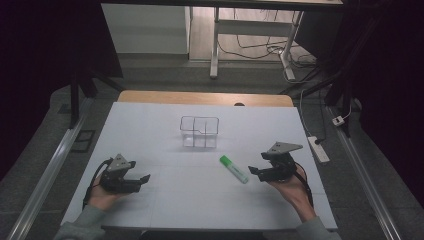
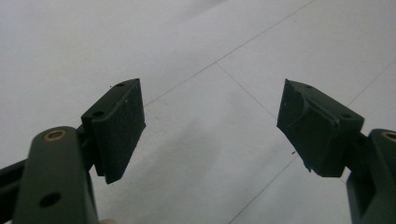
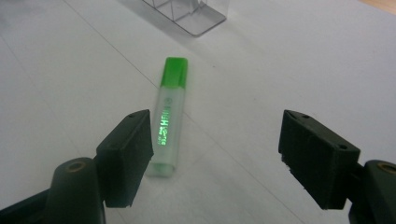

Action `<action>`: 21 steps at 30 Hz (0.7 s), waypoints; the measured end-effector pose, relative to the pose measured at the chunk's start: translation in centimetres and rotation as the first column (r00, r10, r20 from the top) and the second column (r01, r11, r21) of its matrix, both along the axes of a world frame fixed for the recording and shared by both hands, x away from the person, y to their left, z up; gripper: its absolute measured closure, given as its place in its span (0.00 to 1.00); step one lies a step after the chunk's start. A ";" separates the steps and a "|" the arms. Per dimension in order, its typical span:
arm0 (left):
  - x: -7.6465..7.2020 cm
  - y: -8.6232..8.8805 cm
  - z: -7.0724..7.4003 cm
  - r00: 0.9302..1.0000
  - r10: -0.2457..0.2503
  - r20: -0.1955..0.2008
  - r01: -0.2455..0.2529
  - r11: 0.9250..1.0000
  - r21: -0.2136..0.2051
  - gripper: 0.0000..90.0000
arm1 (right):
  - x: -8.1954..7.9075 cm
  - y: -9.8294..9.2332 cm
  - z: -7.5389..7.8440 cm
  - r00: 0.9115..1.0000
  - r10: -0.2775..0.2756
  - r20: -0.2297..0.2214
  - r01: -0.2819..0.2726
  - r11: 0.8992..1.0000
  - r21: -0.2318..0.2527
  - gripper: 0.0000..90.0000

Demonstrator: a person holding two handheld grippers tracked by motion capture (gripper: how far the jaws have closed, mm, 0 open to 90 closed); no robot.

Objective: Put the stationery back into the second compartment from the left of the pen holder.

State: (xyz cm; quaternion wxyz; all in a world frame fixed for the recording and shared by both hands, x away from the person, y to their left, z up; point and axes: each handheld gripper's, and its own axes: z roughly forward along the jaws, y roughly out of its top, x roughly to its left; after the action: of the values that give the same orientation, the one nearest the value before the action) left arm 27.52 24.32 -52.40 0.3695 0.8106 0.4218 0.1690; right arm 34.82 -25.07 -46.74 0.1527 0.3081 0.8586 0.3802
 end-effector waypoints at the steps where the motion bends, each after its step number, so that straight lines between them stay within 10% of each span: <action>1: 0.0 0.0 0.0 1.000 0.000 -0.001 0.000 1.000 -0.001 0.25 | 0.1 0.2 0.1 1.000 0.003 -0.001 -0.003 1.000 -0.002 0.28; 21: 0.1 0.0 -0.1 1.000 -0.001 -0.004 0.001 1.000 0.008 0.25 | 2.3 4.6 0.5 0.996 0.051 -0.069 -0.054 0.998 -0.042 0.29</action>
State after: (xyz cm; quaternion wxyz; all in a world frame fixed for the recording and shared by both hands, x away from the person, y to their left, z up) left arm 27.60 24.35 -52.51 0.3653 0.8126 0.4215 0.1691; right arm 37.13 -20.51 -46.22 0.1203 0.2948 0.8792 0.3544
